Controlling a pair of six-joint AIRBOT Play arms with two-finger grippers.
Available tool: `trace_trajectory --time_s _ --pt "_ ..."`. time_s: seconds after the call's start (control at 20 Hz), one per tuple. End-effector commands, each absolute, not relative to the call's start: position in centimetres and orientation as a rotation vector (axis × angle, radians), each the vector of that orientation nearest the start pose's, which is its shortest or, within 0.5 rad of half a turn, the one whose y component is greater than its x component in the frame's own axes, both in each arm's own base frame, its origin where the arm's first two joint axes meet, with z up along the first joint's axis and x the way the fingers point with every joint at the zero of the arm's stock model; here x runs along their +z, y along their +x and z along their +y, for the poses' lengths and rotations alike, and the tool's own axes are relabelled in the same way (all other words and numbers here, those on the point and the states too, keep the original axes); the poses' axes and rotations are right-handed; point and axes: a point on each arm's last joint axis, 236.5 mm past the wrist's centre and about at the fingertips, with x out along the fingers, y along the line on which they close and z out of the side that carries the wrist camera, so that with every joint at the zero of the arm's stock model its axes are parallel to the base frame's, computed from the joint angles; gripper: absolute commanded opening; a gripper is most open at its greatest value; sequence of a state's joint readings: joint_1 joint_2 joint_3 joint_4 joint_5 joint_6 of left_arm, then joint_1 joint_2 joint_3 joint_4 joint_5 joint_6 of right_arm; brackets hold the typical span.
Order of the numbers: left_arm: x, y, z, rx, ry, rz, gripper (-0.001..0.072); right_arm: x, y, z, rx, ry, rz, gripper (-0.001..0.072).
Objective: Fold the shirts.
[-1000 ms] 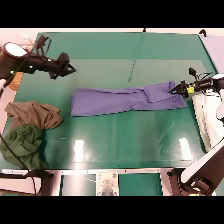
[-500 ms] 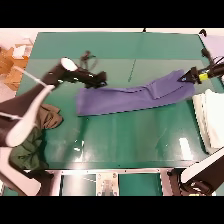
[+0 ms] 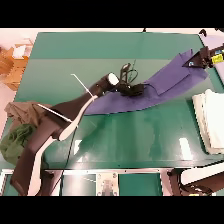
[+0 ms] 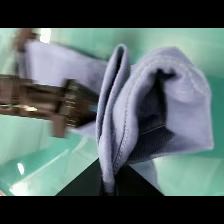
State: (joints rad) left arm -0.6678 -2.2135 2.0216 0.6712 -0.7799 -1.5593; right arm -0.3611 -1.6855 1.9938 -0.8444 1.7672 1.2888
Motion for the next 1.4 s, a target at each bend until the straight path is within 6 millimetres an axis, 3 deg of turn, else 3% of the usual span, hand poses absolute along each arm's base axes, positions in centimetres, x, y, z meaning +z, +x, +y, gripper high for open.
trace_trajectory --time_s 0.0,0.15,0.3,0.45,0.6,0.75,0.8,0.9,0.95,1.1,1.15,1.2,1.25,1.3,1.35 --pt "-6.3 41.4 -54.2 -0.879 -0.590 1.223 0.0024 14.8 43.1 3.0 0.565 0.345 1.239 0.0012" --pt "-7.1 40.1 -53.9 -0.886 -0.581 1.296 0.0025 13.4 42.4 6.1 0.605 0.339 1.306 0.0013" --pt "-6.6 39.8 -50.6 -0.907 -0.562 1.411 0.0025 13.3 41.9 8.6 0.637 0.326 1.334 0.0012" --pt "-2.8 41.8 -42.3 -0.909 -0.528 1.500 0.0024 13.5 42.0 11.1 0.649 0.325 1.329 0.0013" --pt "2.8 45.4 -30.3 -0.753 -0.375 1.435 0.0024 13.7 42.6 14.9 0.653 0.342 1.308 0.0013" --pt "9.0 47.4 -18.8 -0.540 -0.296 1.317 0.0025 14.4 43.2 21.5 0.681 0.364 1.248 0.0013" --pt "10.9 47.5 -15.8 -0.486 -0.296 1.280 0.0025 14.5 43.2 24.0 0.690 0.383 1.236 0.0013" --pt "14.0 47.4 -11.6 -0.423 -0.325 1.216 0.0025 13.4 42.8 29.3 0.707 0.402 1.232 0.0014" --pt "15.0 47.2 -10.1 -0.400 -0.338 1.194 0.0025 12.0 42.8 31.9 0.694 0.388 1.230 0.0014" --pt "15.8 46.1 -8.0 -0.385 -0.330 1.192 0.0025 5.5 41.9 39.5 0.688 0.294 1.235 0.0015" --pt "15.8 45.9 -7.9 -0.389 -0.325 1.200 0.0025 2.7 41.4 42.2 0.701 0.268 1.234 0.0107" --pt "15.7 45.8 -7.9 -0.391 -0.324 1.203 0.0025 0.5 40.8 44.5 0.716 0.265 1.232 0.0457" --pt "15.7 45.9 -7.9 -0.391 -0.324 1.202 0.0025 -0.7 40.1 46.0 0.730 0.255 1.234 0.0604" --pt "15.8 45.9 -7.9 -0.391 -0.324 1.201 0.0025 -0.8 39.9 46.1 0.733 0.243 1.231 0.0604" --pt "15.8 45.9 -7.9 -0.391 -0.322 1.201 0.0025 0.0 40.7 44.8 0.712 0.200 1.213 0.0603"
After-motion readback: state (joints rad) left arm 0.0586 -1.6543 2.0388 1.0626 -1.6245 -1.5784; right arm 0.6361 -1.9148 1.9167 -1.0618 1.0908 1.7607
